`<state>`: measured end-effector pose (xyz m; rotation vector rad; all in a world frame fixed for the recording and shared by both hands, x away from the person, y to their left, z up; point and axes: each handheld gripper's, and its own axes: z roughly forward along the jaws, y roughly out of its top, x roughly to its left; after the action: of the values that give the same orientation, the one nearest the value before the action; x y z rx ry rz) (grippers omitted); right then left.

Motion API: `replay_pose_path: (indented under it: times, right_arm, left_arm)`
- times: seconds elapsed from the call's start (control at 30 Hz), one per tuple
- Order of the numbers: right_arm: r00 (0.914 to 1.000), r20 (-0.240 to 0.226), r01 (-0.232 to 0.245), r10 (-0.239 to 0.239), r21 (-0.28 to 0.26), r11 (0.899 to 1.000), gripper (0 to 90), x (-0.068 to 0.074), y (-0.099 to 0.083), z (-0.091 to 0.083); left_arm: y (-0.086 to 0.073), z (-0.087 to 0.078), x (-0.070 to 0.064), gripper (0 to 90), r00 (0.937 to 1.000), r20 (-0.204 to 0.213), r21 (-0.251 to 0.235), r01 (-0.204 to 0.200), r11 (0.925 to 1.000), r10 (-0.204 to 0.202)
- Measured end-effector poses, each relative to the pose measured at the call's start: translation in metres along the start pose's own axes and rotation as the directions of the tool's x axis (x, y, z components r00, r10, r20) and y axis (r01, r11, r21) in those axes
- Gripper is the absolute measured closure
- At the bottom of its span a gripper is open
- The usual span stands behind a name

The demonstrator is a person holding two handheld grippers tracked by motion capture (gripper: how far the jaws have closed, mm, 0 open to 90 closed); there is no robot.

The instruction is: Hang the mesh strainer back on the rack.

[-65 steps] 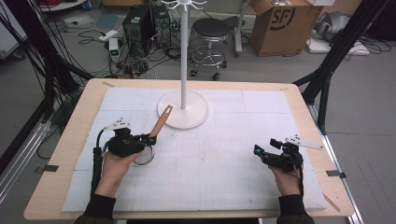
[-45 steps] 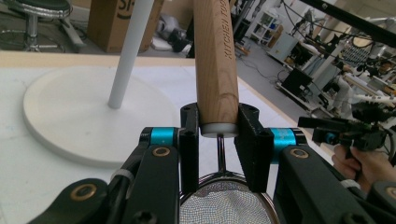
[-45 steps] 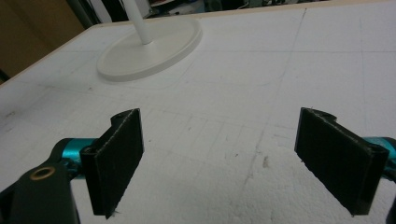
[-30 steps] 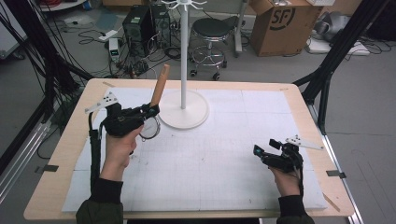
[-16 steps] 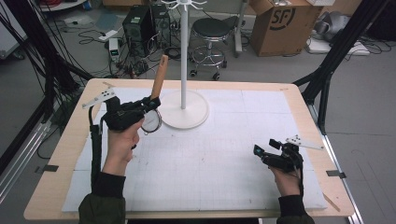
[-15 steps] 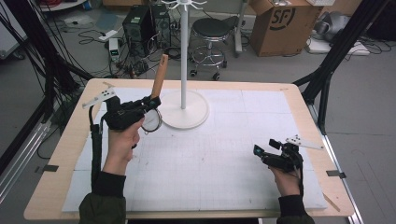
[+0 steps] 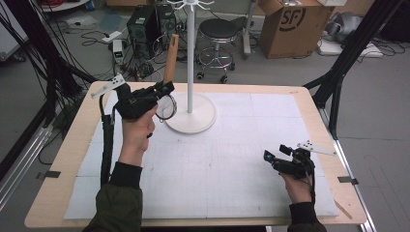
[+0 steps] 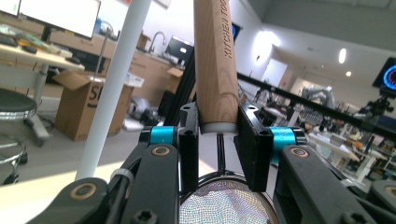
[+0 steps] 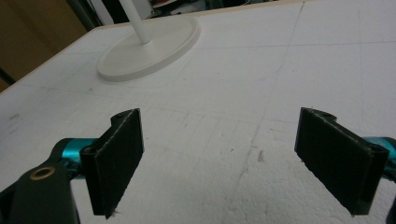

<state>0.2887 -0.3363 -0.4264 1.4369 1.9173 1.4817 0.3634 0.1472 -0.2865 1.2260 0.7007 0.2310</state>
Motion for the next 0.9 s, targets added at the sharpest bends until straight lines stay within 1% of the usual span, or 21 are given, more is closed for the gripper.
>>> replay_pose_path:
  times: [0.13, 0.2, 0.4, 0.6, 0.63, 0.67, 0.73, 0.8, 0.87, 0.9]
  right_arm:
    - [1.0000, -0.006, -0.007, 0.007, -0.001, 1.000, 14.7, -0.001, -0.001, -0.001]
    - [0.9999, -0.007, -0.014, 0.014, -0.001, 1.000, 14.8, -0.003, -0.002, -0.002]
    - [0.9998, -0.010, -0.019, 0.019, 0.003, 1.000, 14.7, -0.005, -0.002, 0.001]
    - [0.9995, -0.012, -0.029, 0.030, 0.008, 1.000, 14.8, -0.006, -0.002, 0.002]
    - [0.9997, -0.010, -0.023, 0.023, 0.003, 1.000, 14.7, -0.007, -0.002, 0.002]
    - [0.9995, -0.011, -0.030, 0.030, 0.008, 1.000, 14.7, -0.006, -0.002, 0.002]
    - [0.9995, -0.010, -0.029, 0.029, 0.008, 1.000, 14.7, -0.006, -0.002, 0.002]
    - [0.9997, -0.010, -0.023, 0.023, 0.004, 1.000, 14.7, -0.007, -0.002, 0.002]
    - [0.9995, -0.012, -0.028, 0.028, 0.006, 1.000, 14.8, -0.007, -0.002, 0.002]
    - [0.9995, -0.011, -0.029, 0.029, 0.004, 1.000, 14.7, -0.007, -0.002, 0.002]
  left_arm:
    - [0.008, 0.007, 0.000, 72.0, 0.9999, 0.014, -0.012, 0.001, 0.9999, -0.001]
    - [0.010, 0.010, 0.000, 72.0, 1.0000, 0.007, -0.010, -0.004, 0.9999, 0.004]
    - [0.015, 0.021, 0.002, 72.0, 0.9995, 0.029, -0.028, 0.016, 0.9995, -0.015]
    - [0.019, 0.024, 0.002, 72.0, 0.9996, 0.027, -0.025, 0.008, 0.9997, -0.007]
    - [0.021, 0.026, 0.001, 72.0, 0.9994, 0.034, -0.030, 0.008, 0.9995, -0.007]
    - [0.023, 0.026, 0.000, 72.0, 0.9993, 0.037, -0.034, 0.002, 0.9994, -0.001]
    - [0.026, 0.027, -0.002, 72.0, 0.9991, 0.042, -0.035, -0.007, 0.9994, 0.008]
    - [0.028, 0.029, -0.003, 72.0, 0.9989, 0.046, -0.041, -0.008, 0.9991, 0.010]
    - [0.028, 0.029, -0.002, 72.0, 0.9988, 0.048, -0.046, -0.004, 0.9989, 0.007]
    - [0.029, 0.030, 0.000, 72.0, 0.9989, 0.047, -0.051, 0.004, 0.9987, -0.001]
